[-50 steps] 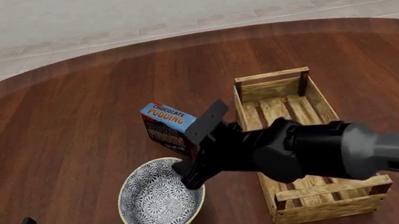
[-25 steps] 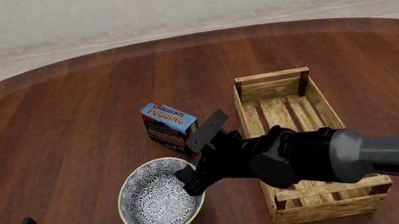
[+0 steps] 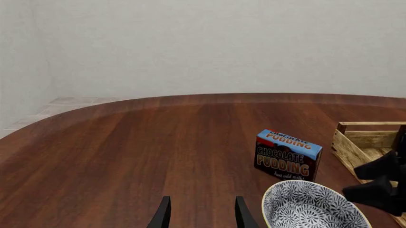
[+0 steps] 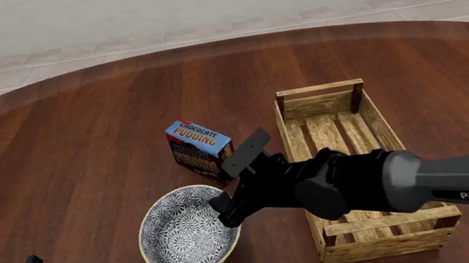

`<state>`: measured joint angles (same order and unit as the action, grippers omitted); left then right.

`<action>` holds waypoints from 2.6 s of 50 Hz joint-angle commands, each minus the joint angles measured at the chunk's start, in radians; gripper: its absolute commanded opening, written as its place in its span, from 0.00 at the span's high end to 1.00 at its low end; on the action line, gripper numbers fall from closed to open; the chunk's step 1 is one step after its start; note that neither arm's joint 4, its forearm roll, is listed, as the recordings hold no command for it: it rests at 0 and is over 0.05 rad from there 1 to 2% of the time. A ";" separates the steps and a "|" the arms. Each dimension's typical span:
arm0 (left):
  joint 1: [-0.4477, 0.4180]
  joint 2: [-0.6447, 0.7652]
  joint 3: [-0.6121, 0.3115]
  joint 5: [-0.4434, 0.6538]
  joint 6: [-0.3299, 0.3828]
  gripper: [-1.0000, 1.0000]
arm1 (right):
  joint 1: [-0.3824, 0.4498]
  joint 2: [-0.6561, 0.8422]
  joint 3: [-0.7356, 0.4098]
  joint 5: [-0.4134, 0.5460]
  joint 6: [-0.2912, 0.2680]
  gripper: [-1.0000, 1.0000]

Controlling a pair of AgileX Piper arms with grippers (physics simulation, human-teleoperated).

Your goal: Pick up the bowl on the left and put it in the tray.

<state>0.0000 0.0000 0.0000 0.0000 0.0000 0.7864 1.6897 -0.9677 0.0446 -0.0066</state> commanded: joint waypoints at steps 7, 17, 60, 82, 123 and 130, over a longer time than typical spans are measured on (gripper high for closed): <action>0.000 0.000 0.000 0.000 0.000 0.00 | -0.007 0.044 -0.008 -0.018 -0.006 0.00; 0.000 0.000 0.000 0.000 0.000 0.00 | -0.017 0.077 -0.016 -0.031 -0.018 0.00; 0.000 0.000 0.000 0.000 0.000 0.00 | -0.015 0.129 -0.018 -0.057 -0.041 0.00; 0.000 0.000 0.000 0.000 0.000 0.00 | -0.012 0.164 -0.023 -0.079 -0.035 0.00; 0.000 0.000 0.000 0.000 0.000 0.00 | -0.020 0.206 -0.036 -0.099 -0.034 0.00; 0.000 0.000 0.000 0.000 0.000 0.00 | -0.018 0.208 -0.037 -0.102 -0.031 0.00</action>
<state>0.0000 0.0000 0.0000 0.0000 0.0000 0.7672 1.8882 -1.0049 -0.0541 -0.0397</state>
